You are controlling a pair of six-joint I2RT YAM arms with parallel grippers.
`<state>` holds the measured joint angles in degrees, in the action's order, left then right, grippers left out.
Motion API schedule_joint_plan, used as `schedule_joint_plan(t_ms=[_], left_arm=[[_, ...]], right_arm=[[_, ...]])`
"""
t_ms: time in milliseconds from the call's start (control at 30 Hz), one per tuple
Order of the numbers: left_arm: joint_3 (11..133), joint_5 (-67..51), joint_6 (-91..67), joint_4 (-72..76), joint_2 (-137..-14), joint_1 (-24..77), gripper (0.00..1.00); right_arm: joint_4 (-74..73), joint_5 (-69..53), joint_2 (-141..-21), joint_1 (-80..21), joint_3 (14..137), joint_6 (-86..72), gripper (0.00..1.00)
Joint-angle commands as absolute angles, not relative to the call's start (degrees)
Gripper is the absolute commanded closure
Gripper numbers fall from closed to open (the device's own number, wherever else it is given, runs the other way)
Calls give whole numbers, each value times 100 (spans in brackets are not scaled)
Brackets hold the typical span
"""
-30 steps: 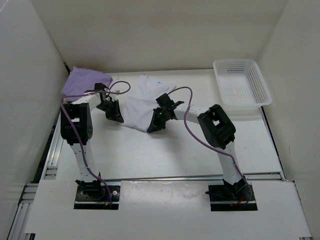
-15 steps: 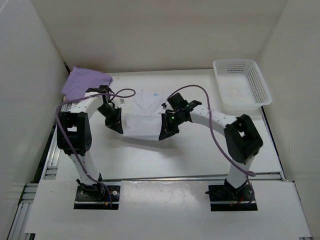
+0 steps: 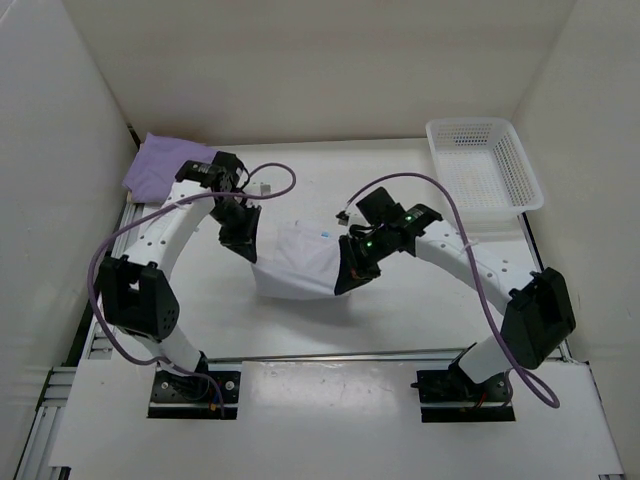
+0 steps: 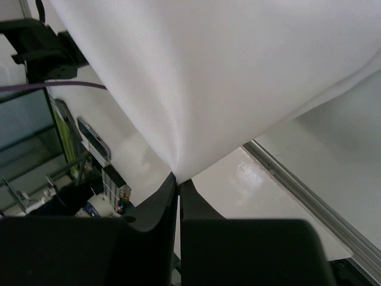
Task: Fold and stack the t-shirts
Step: Grab one side of the 2/3 rectangular tshirt with both arms, then fold the long partially folded tshirt into a neat square
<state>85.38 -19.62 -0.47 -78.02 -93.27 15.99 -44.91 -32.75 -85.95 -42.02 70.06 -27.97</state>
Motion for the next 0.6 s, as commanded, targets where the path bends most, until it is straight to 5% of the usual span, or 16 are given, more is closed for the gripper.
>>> schedule_joint_plan(t_ms=[0, 567], left_arm=[[9365, -2293, 0, -8191, -9553, 1547, 90], [12041, -3515, 0, -8016, -11944, 1547, 90]], right_arm=[[-4852, -3314, -8394, -3780, 7031, -2856, 100], [-4527, -3630, -9527, -2215, 7637, -2795, 100]])
